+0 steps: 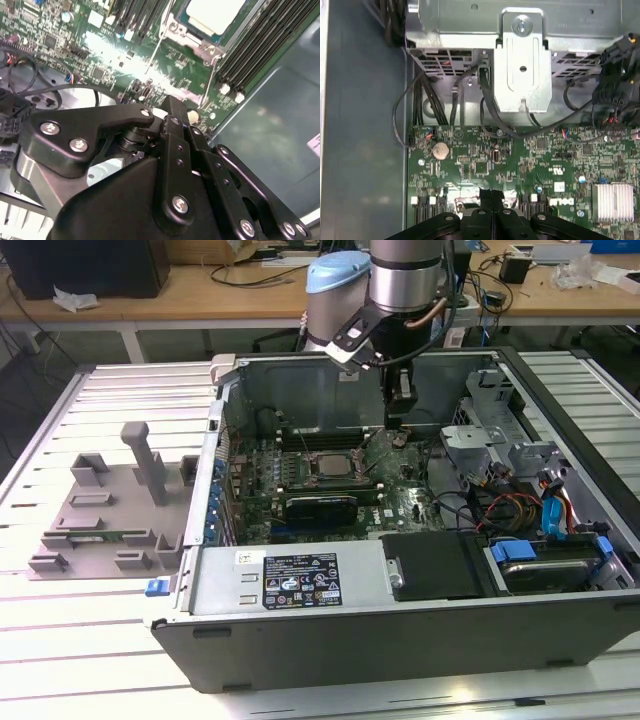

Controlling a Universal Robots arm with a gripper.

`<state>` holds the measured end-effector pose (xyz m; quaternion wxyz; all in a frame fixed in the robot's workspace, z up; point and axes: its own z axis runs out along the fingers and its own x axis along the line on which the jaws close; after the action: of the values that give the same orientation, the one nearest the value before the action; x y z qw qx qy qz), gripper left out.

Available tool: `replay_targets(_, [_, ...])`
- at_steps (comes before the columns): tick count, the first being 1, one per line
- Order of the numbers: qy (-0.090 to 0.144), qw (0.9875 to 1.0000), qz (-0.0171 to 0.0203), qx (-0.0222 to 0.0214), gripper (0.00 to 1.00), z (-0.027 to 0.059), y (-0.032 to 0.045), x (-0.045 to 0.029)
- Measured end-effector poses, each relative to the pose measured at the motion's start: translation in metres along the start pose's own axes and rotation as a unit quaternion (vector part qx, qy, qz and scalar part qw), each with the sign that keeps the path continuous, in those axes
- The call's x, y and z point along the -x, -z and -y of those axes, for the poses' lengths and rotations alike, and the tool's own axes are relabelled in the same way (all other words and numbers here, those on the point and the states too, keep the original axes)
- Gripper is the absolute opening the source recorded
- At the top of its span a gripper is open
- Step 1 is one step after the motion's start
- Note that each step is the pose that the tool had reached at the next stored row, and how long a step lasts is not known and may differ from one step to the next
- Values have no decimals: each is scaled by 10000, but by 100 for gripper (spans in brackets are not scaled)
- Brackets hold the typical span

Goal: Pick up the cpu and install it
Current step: 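Close the cpu cover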

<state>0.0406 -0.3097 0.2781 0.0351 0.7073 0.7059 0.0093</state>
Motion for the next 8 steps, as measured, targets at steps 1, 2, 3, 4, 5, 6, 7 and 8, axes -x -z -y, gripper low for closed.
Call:
replay_targets(1, [0, 10000, 1, -1, 11, -21, -3, 0])
replay_targets(2, [0, 10000, 1, -4, 11, -47, -16, 0])
replay_targets(3, [0, 10000, 1, -11, 11, -64, -31, -1])
replay_targets(4, [2, 10000, 1, -33, 11, -101, -66, -2])
replay_targets(5, [2, 10000, 1, -44, 11, -117, -84, -3])
replay_targets(6, [2, 10000, 0, -56, 11, -132, -101, -4])
replay_targets(7, [3, 10000, 1, -89, 11, -157, -135, -5])
replay_targets(8, [4, 9999, 1, -109, 11, -166, -151, -6])
